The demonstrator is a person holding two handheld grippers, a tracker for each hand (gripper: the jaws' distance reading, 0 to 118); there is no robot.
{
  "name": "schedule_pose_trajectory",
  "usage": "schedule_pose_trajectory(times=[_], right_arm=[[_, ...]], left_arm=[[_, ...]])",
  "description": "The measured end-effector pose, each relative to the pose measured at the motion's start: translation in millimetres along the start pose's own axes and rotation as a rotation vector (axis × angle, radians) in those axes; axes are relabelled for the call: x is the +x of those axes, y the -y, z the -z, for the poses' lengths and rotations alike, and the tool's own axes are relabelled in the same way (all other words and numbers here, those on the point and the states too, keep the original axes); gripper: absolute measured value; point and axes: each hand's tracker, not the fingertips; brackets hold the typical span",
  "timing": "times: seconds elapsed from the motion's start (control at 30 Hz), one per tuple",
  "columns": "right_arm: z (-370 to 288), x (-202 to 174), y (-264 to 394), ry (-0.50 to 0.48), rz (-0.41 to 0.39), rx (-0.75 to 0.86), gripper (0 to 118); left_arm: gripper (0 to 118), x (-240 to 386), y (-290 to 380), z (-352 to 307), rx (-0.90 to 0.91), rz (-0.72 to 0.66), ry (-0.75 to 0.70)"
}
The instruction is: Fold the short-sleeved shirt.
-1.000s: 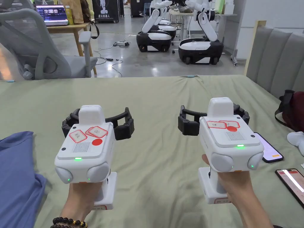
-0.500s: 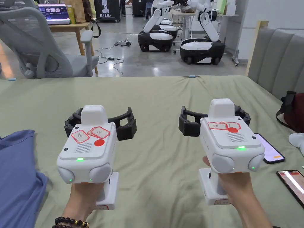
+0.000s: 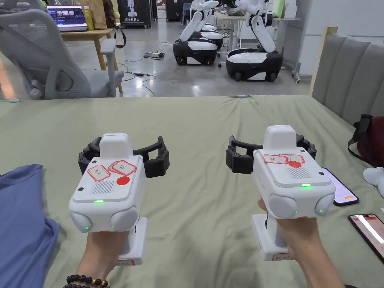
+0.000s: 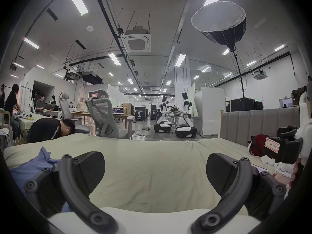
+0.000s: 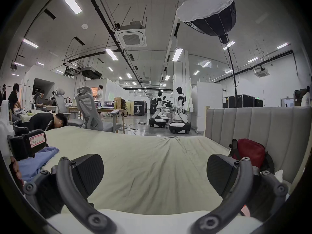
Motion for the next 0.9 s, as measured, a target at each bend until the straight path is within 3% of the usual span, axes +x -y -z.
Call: schedule_pose_trajectory(times=[0.83, 0.87, 0.9], right_arm=[[-1.3, 3.7, 6.6, -0.019, 0.005, -0.008, 118], [-3.3, 3.4, 6.0, -0.02, 0.012, -0.003, 108], [-4.1, 3.3, 5.9, -0.016, 0.015, 0.002, 85]], left_arm=[[116, 0.9, 4.1, -2.8, -0.008, -0.008, 0.037], [98, 0.4, 3.7, -4.0, -0.013, -0.009, 0.043], [69, 0.7, 4.2, -4.6, -0.009, -0.005, 0.042]])
